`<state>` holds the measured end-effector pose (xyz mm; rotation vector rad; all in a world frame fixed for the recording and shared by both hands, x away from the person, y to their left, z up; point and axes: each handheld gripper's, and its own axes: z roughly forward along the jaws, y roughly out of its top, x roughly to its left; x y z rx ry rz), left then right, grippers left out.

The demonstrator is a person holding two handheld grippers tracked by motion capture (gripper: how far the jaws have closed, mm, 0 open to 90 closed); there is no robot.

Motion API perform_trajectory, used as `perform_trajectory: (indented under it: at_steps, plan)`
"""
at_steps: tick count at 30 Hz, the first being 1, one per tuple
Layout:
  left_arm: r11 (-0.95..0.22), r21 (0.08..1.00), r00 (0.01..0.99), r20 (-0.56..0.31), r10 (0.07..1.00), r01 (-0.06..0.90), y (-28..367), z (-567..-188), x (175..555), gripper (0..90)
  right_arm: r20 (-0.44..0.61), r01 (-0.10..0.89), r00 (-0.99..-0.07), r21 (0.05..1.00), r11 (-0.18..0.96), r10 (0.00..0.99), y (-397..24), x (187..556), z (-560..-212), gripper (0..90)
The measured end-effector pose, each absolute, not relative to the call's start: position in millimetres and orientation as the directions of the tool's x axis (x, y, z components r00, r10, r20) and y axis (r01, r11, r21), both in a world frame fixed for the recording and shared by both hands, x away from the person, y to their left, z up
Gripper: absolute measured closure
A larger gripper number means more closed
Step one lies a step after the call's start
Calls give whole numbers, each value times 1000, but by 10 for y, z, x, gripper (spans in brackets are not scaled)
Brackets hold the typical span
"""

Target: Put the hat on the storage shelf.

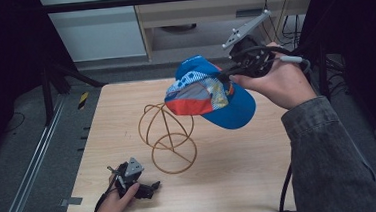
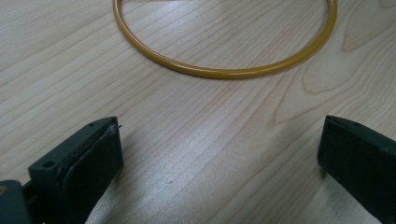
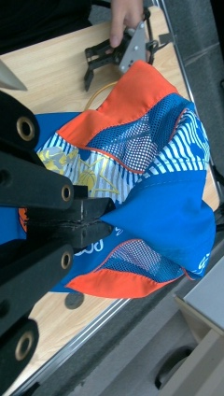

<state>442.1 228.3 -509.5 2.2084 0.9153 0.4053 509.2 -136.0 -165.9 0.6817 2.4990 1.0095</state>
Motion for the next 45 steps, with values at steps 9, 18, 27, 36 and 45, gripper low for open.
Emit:
perform_trajectory:
  at_steps: [9,18,27,36,45]
  plan:
    - [-502,710,700,19,714,493,2282,-5095,4421,0,-156,262,-834,731,630,529,-1115,5123,-1558,900]
    - [-501,711,699,18,715,494,2282,-5096,4421,0,-159,232,-858,728,646,488,-832,5147,-1626,900]
    - [-502,710,700,19,714,494,2282,-5095,4422,0,-154,221,-871,726,652,466,-659,5193,-1710,900]
    - [-502,711,701,18,713,493,2281,-5096,4424,0,-153,212,-875,730,649,459,-512,5223,-1733,900]
    - [-503,709,700,18,714,494,2281,-5093,4423,0,-159,195,-886,725,661,435,-344,5233,-1737,900]
